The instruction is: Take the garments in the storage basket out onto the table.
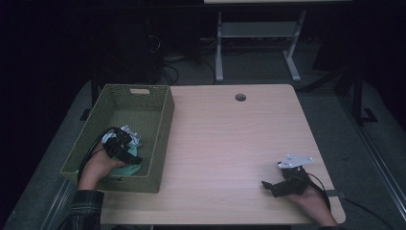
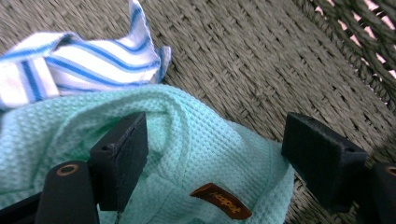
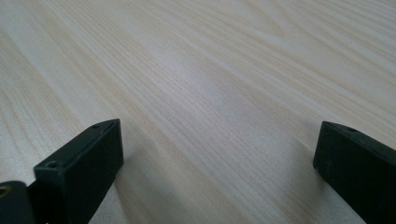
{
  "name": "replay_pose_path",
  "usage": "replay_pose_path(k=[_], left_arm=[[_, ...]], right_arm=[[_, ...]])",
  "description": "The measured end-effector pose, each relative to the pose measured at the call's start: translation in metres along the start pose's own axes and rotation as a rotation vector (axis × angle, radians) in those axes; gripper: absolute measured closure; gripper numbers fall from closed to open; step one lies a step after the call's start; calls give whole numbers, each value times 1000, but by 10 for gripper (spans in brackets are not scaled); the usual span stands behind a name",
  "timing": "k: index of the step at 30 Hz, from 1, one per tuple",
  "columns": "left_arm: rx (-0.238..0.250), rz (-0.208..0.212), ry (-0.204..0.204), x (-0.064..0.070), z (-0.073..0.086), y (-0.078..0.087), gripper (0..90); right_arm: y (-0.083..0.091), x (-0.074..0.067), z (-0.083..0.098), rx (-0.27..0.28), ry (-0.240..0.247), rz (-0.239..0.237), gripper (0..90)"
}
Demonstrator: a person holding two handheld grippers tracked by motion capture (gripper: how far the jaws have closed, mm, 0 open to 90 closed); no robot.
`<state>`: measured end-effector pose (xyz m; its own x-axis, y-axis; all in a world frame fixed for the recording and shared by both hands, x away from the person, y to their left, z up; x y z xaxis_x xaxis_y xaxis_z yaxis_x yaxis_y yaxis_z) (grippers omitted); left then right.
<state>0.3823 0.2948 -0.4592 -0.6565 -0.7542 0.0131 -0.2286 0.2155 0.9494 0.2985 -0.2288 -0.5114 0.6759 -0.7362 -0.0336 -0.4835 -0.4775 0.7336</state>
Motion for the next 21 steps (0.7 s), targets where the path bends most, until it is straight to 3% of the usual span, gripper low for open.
replay_pose_path(k=[7,13,16,21], left_arm=[[-75,5,24,1,2,-10,202],[-84,6,24,0,2,-11,230],[-79,4,29,0,2,-10,295],[-75,-35,20,-1,1,-7,523]], right_arm=[[0,0,0,0,-1,0,14],[0,0,0,0,-1,0,14],[0,0,0,0,0,0,14],[0,0,0,0,0,0,14]])
Point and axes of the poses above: each handheld gripper's, and its own axes: y roughly backward along the jaws, z roughly out of its underside, x roughly to its right, the point moved 4 cm from there along -y, roughly forward along the jaws, and after that the axes turned 2 degrees about -x, right-handed, at the moved point
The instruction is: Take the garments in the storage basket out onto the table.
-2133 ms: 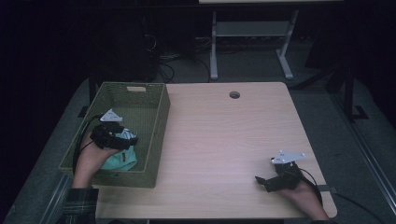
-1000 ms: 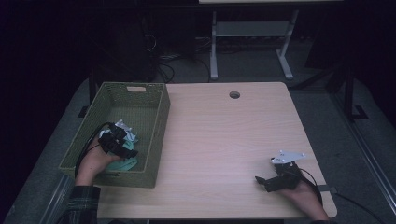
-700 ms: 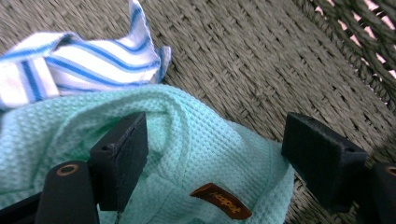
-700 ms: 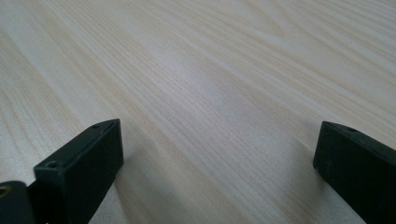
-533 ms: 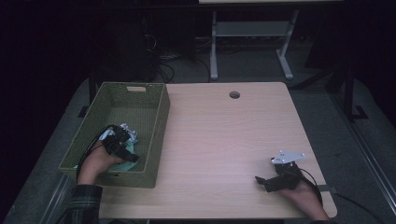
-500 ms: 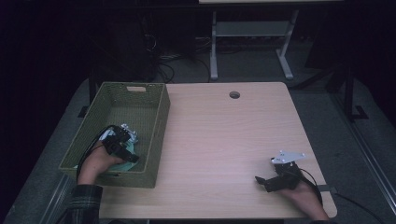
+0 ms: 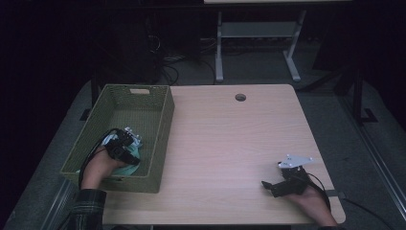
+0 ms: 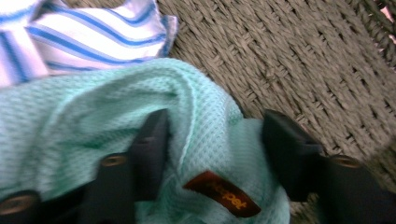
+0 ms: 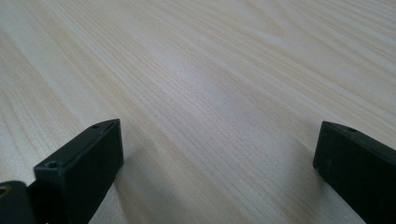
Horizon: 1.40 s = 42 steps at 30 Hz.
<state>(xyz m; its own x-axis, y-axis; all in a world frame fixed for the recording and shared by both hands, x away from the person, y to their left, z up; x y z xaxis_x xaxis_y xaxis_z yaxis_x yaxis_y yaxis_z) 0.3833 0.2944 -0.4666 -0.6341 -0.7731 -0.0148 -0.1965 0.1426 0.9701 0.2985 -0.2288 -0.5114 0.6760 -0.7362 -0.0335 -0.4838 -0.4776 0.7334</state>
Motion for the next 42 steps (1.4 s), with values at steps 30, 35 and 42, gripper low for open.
replay_pose_path(k=[30,35,42], left_arm=[[457,39,119,-15,-2,63,769],[546,65,123,-17,1,77,769],[678,69,112,-13,-1,100,769]], right_arm=[[0,0,0,0,0,0,14],[0,0,0,0,0,0,14],[0,0,0,0,0,0,14]])
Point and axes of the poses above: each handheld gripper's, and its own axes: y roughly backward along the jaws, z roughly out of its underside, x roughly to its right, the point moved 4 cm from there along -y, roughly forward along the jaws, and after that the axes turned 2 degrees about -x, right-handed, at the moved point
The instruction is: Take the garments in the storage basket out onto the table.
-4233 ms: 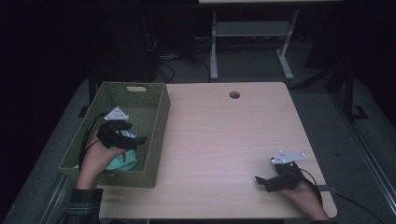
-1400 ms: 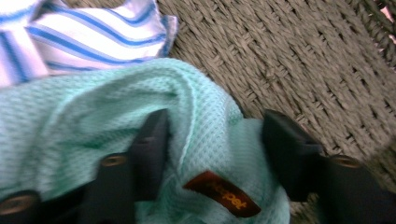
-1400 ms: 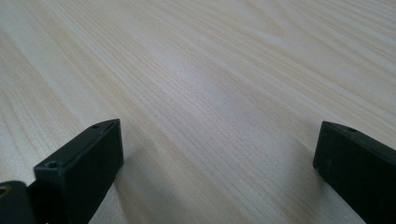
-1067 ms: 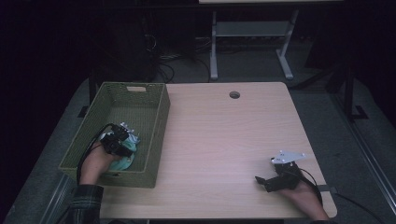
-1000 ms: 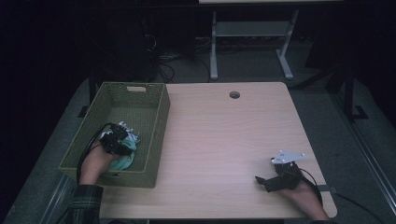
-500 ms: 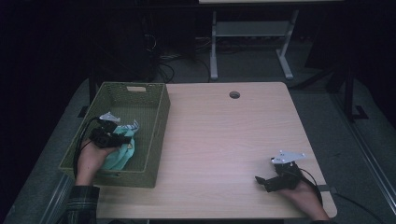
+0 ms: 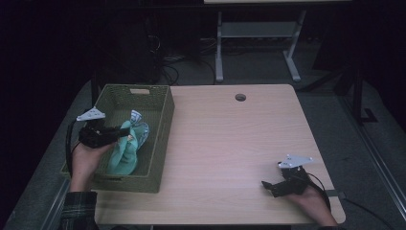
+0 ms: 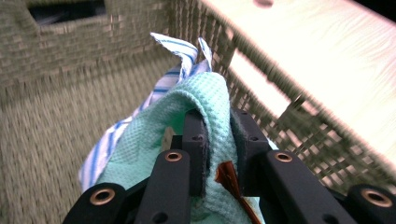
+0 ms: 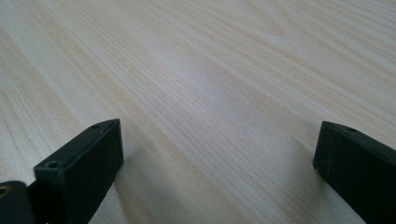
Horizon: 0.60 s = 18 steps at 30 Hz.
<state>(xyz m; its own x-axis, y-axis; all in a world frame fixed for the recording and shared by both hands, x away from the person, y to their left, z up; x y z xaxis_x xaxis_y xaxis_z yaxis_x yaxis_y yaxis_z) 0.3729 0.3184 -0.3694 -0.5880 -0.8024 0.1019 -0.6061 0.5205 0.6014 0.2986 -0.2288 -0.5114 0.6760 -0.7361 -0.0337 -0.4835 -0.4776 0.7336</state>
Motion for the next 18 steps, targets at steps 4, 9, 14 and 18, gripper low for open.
replay_pose_path(k=[4,9,14,18], left_arm=[[40,7,-5,4,-6,6,769],[71,15,-4,5,-10,11,769],[78,25,-1,5,-14,15,769],[90,43,-9,8,-21,19,768]], right_arm=[[0,0,0,0,0,0,14],[0,0,0,0,0,0,14],[0,0,0,0,-1,0,14],[0,0,0,0,0,0,14]])
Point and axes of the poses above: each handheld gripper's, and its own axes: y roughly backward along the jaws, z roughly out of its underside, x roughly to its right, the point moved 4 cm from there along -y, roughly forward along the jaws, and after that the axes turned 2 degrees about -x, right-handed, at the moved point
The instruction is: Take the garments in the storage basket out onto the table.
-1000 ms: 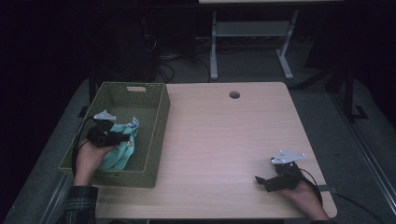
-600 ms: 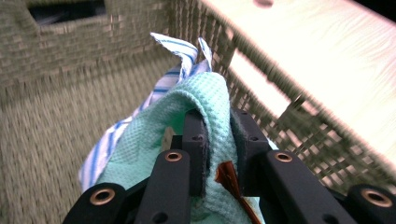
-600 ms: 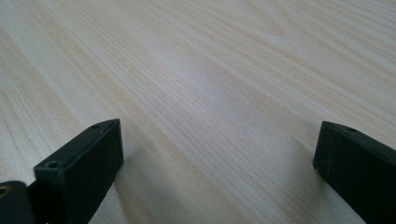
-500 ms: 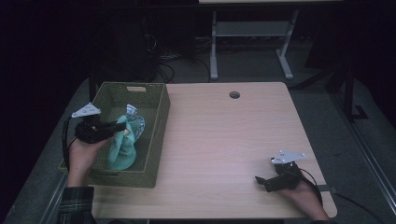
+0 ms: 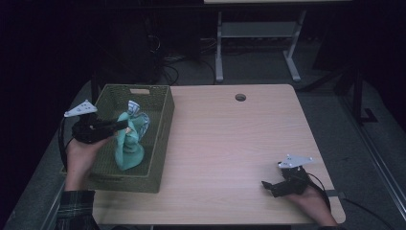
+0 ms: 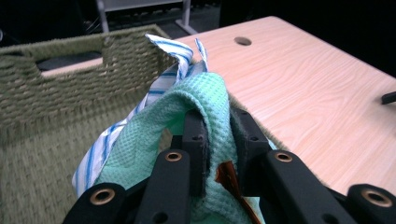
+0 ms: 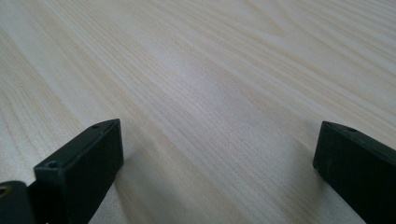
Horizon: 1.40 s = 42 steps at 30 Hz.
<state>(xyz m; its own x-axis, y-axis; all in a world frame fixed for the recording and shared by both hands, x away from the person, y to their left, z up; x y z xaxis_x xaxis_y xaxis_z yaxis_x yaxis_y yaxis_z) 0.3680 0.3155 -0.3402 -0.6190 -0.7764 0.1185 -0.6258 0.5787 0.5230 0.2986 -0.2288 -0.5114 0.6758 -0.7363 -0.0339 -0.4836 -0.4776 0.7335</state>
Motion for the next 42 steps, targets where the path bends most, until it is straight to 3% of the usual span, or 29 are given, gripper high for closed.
replay_pose_path(k=[22,33,42], left_arm=[[66,80,-36,25,-44,12,768],[89,143,-65,50,-63,6,768],[85,188,-133,81,-81,-4,768]], right_arm=[[0,0,0,0,0,0,14],[0,0,0,0,-1,1,14],[0,0,0,0,-1,1,14]])
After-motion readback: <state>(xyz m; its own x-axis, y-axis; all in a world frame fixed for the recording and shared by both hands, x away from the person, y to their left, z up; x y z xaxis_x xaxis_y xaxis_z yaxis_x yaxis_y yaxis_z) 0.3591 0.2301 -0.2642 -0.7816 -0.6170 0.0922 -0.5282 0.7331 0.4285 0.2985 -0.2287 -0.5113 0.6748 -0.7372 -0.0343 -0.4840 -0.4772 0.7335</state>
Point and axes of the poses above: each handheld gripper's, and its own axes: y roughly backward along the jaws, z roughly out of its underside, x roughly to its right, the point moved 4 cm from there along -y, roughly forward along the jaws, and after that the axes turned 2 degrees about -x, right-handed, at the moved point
